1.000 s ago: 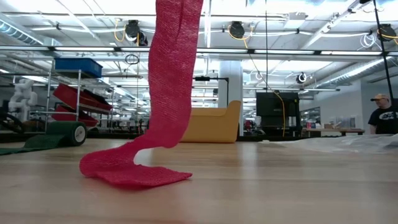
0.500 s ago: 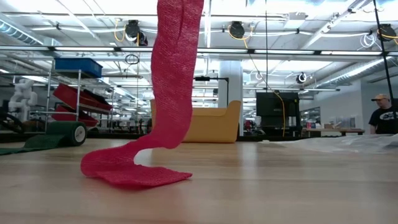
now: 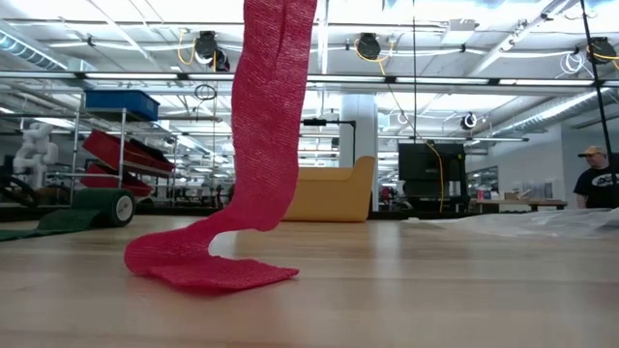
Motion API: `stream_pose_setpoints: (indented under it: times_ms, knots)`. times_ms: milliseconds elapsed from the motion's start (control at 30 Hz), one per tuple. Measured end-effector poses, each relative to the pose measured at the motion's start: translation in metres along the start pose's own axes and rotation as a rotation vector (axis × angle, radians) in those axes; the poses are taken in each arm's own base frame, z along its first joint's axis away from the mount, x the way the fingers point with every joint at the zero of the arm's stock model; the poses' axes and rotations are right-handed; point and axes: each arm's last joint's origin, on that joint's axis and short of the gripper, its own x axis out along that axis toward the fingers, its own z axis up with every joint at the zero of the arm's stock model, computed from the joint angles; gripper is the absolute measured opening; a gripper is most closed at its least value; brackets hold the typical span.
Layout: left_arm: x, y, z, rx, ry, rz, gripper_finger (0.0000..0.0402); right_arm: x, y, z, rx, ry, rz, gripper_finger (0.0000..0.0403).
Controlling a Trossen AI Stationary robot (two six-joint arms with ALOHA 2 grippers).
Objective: Roll bandage
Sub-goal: Roll the red bandage
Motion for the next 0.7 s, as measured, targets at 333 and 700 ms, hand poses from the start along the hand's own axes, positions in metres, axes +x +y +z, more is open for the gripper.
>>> stream_pose_setpoints:
  times_ms: [333,700]
  knots:
    - [0.000,0.001,0.000,0.000,0.000,0.008,0.0056,0.022,0.015,-0.060,0.069,0.173,-0.012,0.0155]
    - [-0.001,0.003,0.001,0.048,0.011,0.051,0.0056,0.042,0.005,-0.073,0.127,0.217,0.061,0.0155]
